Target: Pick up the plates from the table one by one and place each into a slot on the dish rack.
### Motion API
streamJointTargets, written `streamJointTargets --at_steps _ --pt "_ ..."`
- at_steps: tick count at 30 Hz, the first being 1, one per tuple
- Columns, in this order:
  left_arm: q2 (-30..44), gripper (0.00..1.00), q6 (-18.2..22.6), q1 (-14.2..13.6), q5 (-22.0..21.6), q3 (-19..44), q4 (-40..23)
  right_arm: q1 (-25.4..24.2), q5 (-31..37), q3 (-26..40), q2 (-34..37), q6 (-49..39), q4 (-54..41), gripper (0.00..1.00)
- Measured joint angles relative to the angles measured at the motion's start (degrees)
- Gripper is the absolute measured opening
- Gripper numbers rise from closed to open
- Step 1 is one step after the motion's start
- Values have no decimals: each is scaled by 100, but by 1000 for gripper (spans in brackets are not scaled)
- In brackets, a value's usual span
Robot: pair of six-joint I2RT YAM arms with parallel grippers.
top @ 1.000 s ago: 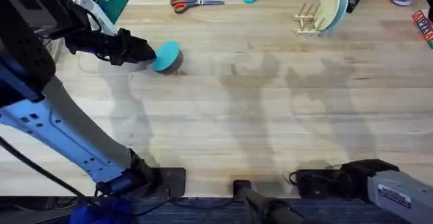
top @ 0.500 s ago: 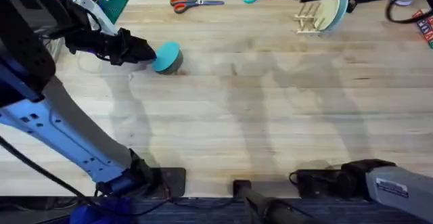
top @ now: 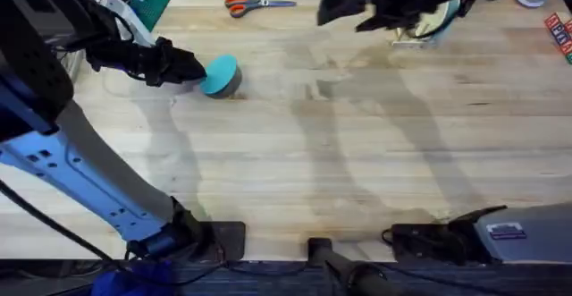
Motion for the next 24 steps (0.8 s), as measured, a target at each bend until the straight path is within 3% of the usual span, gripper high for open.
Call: streamJointTargets --at_steps 10,24 --pt "-1 41 0 0 0 0 0 691 -45 2 1167 1233 964 995" --pt "-1 40 0 0 0 0 0 1578 -47 2 2064 2068 2808 994"
